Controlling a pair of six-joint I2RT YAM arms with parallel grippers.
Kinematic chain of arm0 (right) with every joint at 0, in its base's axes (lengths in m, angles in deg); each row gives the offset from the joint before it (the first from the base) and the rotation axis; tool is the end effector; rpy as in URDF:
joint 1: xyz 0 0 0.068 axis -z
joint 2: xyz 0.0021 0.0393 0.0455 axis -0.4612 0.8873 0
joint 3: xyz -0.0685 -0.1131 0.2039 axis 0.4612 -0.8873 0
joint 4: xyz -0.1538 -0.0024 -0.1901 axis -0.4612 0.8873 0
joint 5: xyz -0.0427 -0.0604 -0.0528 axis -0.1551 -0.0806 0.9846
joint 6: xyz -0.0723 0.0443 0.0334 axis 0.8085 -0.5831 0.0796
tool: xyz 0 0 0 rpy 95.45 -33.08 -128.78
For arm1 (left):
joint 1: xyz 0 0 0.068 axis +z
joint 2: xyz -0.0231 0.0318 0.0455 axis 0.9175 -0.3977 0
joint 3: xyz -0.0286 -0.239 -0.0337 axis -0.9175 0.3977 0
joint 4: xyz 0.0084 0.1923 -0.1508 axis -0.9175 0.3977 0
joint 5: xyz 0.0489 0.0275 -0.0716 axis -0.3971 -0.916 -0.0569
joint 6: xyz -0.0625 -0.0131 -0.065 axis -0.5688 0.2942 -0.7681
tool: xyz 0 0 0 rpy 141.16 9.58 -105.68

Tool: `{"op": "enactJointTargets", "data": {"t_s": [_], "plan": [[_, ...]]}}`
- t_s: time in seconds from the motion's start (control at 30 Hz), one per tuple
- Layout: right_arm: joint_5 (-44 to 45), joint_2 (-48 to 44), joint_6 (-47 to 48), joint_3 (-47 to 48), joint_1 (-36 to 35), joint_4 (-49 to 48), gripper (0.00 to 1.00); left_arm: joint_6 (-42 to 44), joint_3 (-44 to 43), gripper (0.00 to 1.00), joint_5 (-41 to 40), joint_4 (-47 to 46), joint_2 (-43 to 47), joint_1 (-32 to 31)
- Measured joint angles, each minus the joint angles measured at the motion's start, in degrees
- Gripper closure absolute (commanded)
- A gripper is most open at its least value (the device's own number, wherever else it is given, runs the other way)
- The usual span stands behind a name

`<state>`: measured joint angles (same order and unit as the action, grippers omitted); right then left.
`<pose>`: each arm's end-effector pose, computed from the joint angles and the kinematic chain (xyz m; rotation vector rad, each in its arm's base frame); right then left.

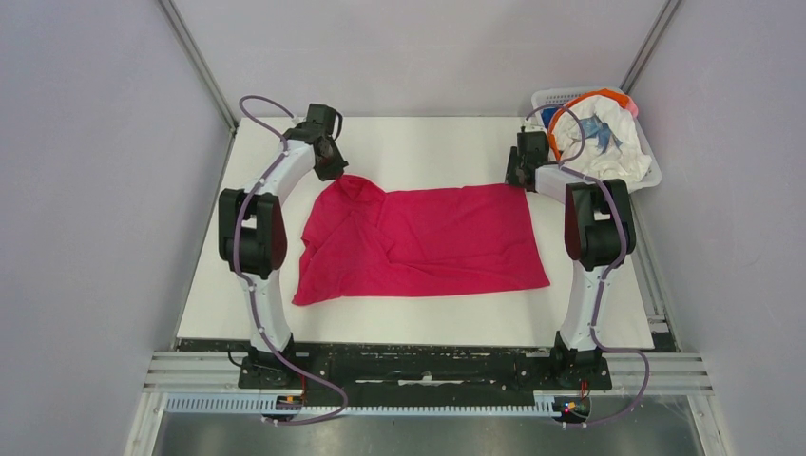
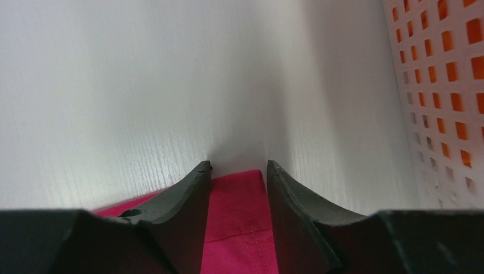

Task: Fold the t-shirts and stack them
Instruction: Grab the side of the flattened tshirt furthest away from the robot with both arms, then fold the other side of the tshirt into a rectangle

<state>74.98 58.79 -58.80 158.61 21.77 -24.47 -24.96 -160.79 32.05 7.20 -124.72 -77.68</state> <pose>0.4536 0.0281 0.1026 0.2092 2.3383 -0.1068 0.4340 -0.0743 0.1751 -0.5790 2.5062 -0.1311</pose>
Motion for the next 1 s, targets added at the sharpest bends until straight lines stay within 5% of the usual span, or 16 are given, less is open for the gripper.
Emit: {"op": "enactJointTargets", "data": {"t_s": [0.17, 0.4, 0.67, 1.0], "plan": [[0.11, -0.94, -0.07, -1.25, -0.48, 0.04, 0.66, -0.94, 4.76, 0.98, -1.29, 0.04, 4.09, -0.7], [1.36, -1.7, -0.11, -2.25, -1.01, 0.31, 1.0, -2.78, 9.31, 0.98, -1.9, -0.04, 9.38, -1.38], [1.53, -3.89, 1.73, -3.3, -1.33, 0.59, 1.0, -4.68, 17.2, 0.98, -2.95, -0.02, 17.64, -2.91], [-1.01, -19.1, 4.79, -13.09, -1.68, -1.9, 1.0, -7.76, 26.73, 0.98, -7.23, 2.64, 32.41, -4.42]]}}
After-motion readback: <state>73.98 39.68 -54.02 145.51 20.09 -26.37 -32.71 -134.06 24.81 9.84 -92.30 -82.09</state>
